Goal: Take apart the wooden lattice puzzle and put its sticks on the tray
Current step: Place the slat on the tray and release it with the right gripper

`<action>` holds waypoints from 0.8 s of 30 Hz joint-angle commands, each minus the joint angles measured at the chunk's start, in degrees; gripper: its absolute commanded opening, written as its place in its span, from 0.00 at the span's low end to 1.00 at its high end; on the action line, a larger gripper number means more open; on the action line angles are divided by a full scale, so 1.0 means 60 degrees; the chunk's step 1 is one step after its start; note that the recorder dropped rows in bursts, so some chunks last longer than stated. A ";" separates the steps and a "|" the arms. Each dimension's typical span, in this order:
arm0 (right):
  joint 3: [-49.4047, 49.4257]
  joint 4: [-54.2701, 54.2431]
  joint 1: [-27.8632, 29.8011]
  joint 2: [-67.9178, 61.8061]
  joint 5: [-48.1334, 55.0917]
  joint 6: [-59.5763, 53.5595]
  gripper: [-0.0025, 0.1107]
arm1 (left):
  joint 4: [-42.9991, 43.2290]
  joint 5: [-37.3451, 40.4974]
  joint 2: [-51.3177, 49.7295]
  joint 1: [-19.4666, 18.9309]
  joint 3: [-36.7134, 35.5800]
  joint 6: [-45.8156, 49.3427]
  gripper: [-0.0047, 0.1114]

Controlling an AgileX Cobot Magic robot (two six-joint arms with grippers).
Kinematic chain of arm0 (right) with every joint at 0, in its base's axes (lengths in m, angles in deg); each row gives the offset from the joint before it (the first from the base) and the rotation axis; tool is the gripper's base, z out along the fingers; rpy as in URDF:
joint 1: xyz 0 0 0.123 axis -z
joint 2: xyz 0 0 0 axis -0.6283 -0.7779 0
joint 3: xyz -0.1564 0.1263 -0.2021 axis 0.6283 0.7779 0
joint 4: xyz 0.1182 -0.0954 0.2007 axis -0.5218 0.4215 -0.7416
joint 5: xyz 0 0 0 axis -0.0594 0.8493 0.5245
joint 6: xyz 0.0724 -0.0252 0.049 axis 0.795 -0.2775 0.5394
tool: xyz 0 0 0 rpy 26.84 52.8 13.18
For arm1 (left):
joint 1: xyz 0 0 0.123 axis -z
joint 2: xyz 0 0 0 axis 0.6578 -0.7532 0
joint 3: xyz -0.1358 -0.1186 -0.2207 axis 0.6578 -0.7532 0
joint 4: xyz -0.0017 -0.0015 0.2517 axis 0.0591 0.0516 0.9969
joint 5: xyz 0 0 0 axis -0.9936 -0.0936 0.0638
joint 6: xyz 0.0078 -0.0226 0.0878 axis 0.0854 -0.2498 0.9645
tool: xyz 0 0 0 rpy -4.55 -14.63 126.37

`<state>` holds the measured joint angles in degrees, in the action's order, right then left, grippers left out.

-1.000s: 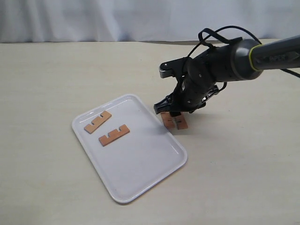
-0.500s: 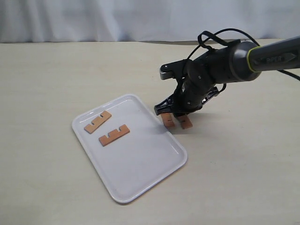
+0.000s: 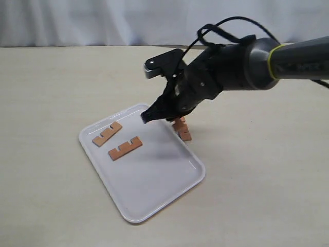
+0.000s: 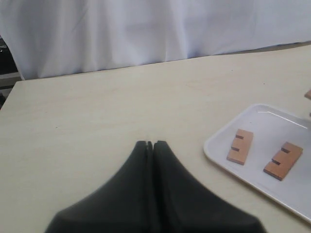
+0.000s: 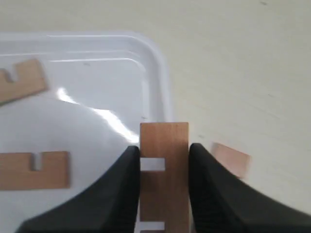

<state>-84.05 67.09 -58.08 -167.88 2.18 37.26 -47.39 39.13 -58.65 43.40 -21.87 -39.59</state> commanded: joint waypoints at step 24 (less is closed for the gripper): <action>0.0007 0.0797 0.0244 0.0066 -0.0072 0.0992 0.56 | -0.0001 -0.0164 0.0019 0.0079 -0.0017 0.0004 0.04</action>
<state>-84.05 71.16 -59.56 -167.21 -1.10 40.09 -47.39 39.13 -58.65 43.40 -21.87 -39.59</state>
